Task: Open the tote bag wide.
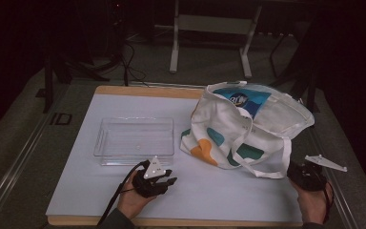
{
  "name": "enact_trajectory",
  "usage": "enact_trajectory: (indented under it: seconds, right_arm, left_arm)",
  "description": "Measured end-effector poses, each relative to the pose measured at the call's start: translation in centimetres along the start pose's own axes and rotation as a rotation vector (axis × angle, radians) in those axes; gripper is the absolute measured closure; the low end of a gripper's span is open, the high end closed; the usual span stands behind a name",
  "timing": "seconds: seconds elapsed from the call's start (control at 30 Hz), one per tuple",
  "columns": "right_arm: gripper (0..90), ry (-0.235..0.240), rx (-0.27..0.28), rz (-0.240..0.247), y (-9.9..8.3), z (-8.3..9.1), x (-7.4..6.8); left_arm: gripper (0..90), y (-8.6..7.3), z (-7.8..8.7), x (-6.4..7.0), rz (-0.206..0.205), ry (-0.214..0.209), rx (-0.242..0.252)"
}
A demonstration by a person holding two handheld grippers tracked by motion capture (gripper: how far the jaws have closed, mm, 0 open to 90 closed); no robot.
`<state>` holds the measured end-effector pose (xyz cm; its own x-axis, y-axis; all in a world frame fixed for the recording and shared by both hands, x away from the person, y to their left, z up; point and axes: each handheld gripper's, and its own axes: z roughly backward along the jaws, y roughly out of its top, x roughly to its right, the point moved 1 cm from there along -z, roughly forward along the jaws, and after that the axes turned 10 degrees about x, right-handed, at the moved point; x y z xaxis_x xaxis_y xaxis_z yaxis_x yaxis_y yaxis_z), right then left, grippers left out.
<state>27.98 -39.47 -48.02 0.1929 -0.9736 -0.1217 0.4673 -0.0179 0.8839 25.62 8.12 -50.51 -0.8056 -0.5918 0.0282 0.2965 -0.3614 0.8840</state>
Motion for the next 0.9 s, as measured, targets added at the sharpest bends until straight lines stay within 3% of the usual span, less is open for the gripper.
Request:
enact_trajectory:
  seconds: [0.3, 0.4, 0.57, 0.7, 0.9]
  right_arm:
    - [62.7, 0.051, 0.028, -0.058, 1.7, -0.5, 0.2]
    - [58.6, 0.088, 0.036, -0.077, 2.5, -0.9, 0.4]
    - [55.9, 0.141, 0.042, -0.153, 3.1, -1.7, 1.0]
    - [57.6, 0.157, 0.043, -0.214, 3.3, -2.3, 1.6]
    - [60.4, 0.187, 0.025, -0.246, 3.8, -3.1, 1.8]
  left_arm:
    - [66.5, 1.4, 0.3, 0.2, 0.023, -0.038, 0.014]
    - [66.0, 2.7, 0.4, 0.2, -0.007, -0.033, 0.008]
    - [65.4, 3.8, 0.4, 0.1, -0.031, -0.035, 0.03]
    - [65.0, 4.9, 0.6, -0.2, -0.052, -0.037, 0.046]
    - [64.0, 6.9, 0.4, -1.2, -0.085, -0.005, 0.054]
